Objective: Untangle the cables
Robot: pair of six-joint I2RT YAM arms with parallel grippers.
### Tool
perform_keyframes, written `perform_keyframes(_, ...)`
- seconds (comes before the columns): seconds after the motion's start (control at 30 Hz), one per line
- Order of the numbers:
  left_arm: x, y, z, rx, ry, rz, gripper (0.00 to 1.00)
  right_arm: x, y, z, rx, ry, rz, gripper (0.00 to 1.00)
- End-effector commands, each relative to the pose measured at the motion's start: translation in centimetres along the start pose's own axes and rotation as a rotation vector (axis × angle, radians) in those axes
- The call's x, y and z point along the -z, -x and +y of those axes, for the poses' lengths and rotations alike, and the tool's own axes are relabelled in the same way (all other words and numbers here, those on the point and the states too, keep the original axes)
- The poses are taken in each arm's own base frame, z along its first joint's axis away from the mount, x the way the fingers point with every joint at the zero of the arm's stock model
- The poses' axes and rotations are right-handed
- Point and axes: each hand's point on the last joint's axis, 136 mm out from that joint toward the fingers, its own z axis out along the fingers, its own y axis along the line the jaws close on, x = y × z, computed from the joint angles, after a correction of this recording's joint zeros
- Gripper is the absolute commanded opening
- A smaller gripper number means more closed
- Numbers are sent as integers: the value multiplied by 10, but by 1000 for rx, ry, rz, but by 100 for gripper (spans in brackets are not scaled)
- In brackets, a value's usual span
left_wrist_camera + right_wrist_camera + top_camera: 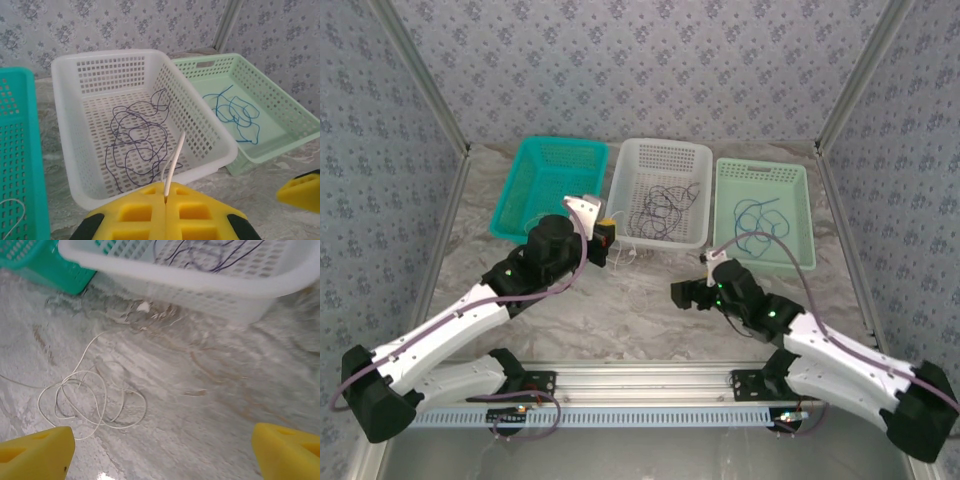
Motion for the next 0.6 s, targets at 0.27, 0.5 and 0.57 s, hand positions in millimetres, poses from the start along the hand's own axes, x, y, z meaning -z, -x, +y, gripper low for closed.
perform_keyframes(0.27, 6, 26, -21, 47, -104, -84, 4, -61, -17, 41, -7, 93, 59, 94)
perform_keyframes(0.5, 13, 34, -24, 54, -122, -112, 4, -94, -36, 50, 16, 79, 149, 91)
perform_keyframes(0.57, 16, 37, -25, 61, -127, -127, 4, -99, -40, 53, 8, 94, 158, 87)
